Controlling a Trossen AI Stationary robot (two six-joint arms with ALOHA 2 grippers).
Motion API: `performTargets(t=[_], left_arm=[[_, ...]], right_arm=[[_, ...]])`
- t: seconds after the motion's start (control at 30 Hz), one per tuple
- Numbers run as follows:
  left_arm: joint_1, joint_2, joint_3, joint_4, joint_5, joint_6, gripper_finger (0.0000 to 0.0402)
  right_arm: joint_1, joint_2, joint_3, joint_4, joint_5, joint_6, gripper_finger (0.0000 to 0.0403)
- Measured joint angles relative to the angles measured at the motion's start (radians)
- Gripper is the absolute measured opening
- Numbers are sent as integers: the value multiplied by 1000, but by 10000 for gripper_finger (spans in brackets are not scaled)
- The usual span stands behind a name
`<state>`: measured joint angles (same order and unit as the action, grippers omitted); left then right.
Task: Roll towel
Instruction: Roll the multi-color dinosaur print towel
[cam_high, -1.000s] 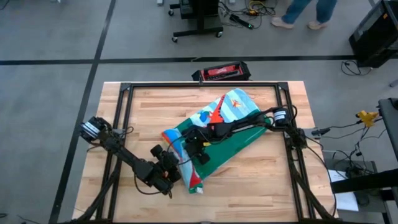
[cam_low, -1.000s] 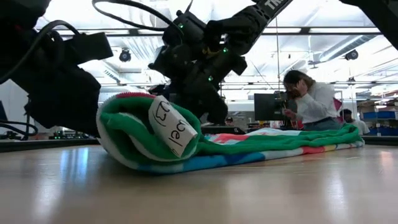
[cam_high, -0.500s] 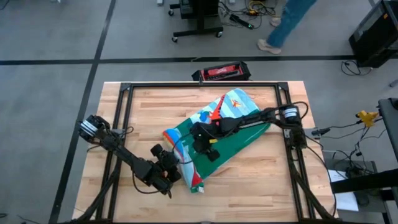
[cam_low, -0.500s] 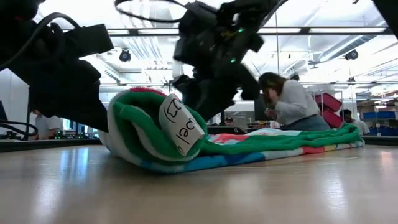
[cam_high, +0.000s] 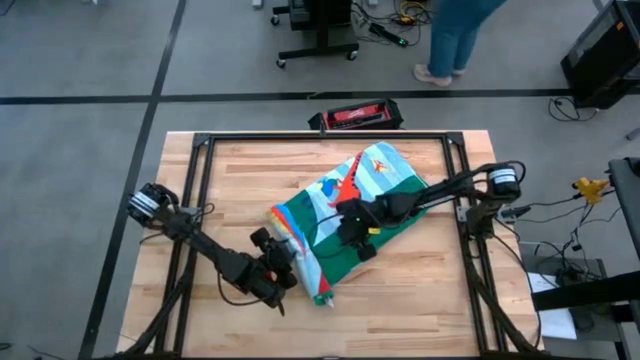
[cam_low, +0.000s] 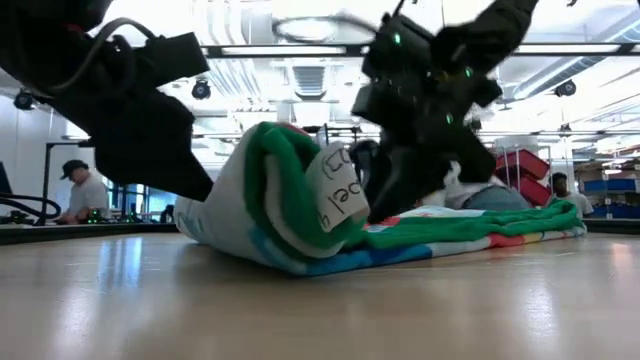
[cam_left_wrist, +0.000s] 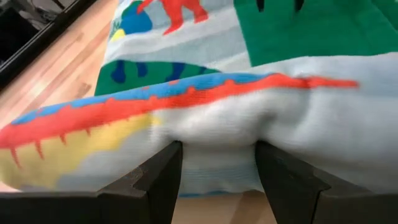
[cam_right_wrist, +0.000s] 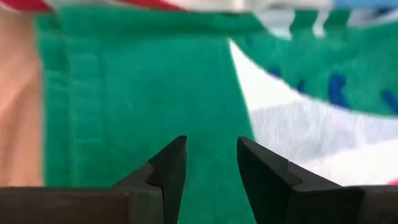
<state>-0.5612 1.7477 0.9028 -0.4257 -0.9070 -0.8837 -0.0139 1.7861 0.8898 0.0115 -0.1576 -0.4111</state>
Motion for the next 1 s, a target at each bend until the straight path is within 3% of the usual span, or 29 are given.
performTargets(t=[0.47, 0.8, 1.0], left_arm=[[48, -28, 0, 27, 0, 117, 190], [88, -35, 0, 36, 5, 170, 190], [112, -35, 0, 67, 8, 211, 190]], right_arm=[[65, 93, 49, 89, 4, 51, 130], [88, 44, 151, -180, 79, 17, 127], [87, -65, 117, -314, 141, 18, 141]])
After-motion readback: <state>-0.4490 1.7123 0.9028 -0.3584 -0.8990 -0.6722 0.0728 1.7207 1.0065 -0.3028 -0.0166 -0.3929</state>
